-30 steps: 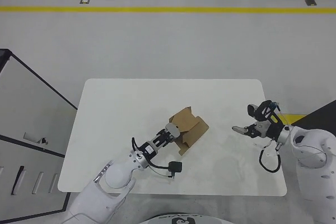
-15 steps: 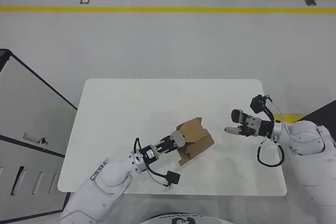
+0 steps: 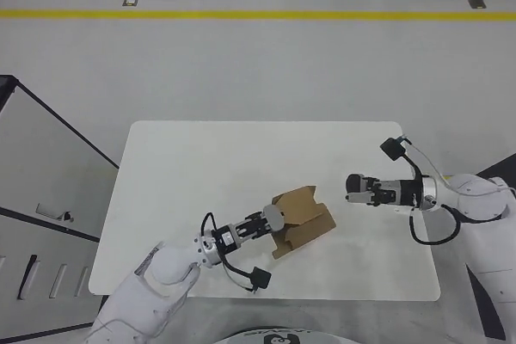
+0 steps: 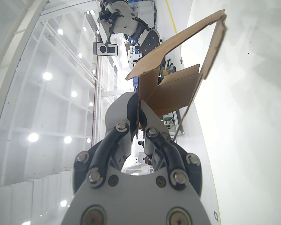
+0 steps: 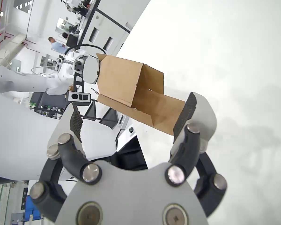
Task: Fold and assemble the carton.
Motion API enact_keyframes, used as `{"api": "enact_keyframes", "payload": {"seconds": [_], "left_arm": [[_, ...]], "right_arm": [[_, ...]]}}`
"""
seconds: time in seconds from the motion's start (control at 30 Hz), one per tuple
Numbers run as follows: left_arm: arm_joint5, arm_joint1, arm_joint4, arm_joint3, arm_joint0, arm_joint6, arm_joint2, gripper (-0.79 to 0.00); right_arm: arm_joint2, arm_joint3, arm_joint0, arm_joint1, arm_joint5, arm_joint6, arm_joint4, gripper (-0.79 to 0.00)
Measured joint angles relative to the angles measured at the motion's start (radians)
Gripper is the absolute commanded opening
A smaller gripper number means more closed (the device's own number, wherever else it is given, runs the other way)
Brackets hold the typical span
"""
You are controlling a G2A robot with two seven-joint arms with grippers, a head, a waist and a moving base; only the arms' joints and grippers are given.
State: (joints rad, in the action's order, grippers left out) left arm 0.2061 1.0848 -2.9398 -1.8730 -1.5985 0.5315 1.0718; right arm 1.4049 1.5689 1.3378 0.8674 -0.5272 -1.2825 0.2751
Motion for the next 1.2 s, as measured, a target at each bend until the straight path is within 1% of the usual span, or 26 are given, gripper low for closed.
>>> {"api": "enact_keyframes", "payload": {"seconds": [0.03, 0.17, 0.27, 0.37, 0.57, 0.7, 0.93, 0.97, 1.03, 1.07, 1.13, 1.17, 1.2], "left_arm": [[-0.001, 0.000, 0.009, 0.002, 0.003, 0.006, -0.002, -0.785], [0.019, 0.001, 0.089, 0.018, 0.020, 0.069, -0.012, -0.785], [0.031, 0.001, 0.136, 0.036, 0.033, 0.109, -0.013, -0.785], [0.040, 0.002, 0.166, 0.047, 0.042, 0.130, -0.019, -0.785], [0.049, 0.002, 0.182, 0.057, 0.051, 0.125, -0.020, -0.785], [0.058, 0.002, 0.190, 0.058, 0.051, 0.120, -0.020, -0.785], [0.073, 0.002, 0.222, 0.063, 0.060, 0.147, -0.029, -0.785], [0.072, 0.002, 0.215, 0.065, 0.062, 0.145, -0.031, -0.785], [0.069, 0.002, 0.205, 0.065, 0.064, 0.137, -0.034, -0.785], [0.069, 0.003, 0.203, 0.065, 0.064, 0.132, -0.035, -0.785], [0.071, 0.003, 0.197, 0.064, 0.064, 0.122, -0.035, -0.785], [0.075, 0.003, 0.196, 0.064, 0.063, 0.116, -0.035, -0.785], [0.079, 0.003, 0.197, 0.064, 0.062, 0.112, -0.034, -0.785]], "right_arm": [[-0.016, -0.011, -0.002, 0.002, 0.021, -0.022, 0.040, 0.000], [-0.078, -0.080, -0.064, 0.005, 0.129, -0.140, 0.284, 0.000], [-0.109, -0.120, -0.101, 0.008, 0.176, -0.187, 0.384, 0.000], [-0.133, -0.149, -0.127, 0.011, 0.206, -0.217, 0.441, 0.000], [-0.169, -0.175, -0.155, 0.015, 0.230, -0.240, 0.465, 0.000], [-0.189, -0.184, -0.160, 0.016, 0.228, -0.239, 0.461, 0.000], [-0.224, -0.205, -0.170, 0.020, 0.213, -0.224, 0.458, 0.000], [-0.231, -0.207, -0.172, 0.021, 0.212, -0.223, 0.460, -0.009], [-0.241, -0.212, -0.176, 0.023, 0.212, -0.223, 0.463, -0.074], [-0.247, -0.215, -0.177, 0.024, 0.213, -0.223, 0.466, -0.086], [-0.255, -0.218, -0.180, 0.025, 0.213, -0.224, 0.469, -0.148], [-0.260, -0.219, -0.181, 0.025, 0.214, -0.225, 0.471, -0.163], [-0.264, -0.219, -0.182, 0.026, 0.214, -0.225, 0.472, -0.219]]}}
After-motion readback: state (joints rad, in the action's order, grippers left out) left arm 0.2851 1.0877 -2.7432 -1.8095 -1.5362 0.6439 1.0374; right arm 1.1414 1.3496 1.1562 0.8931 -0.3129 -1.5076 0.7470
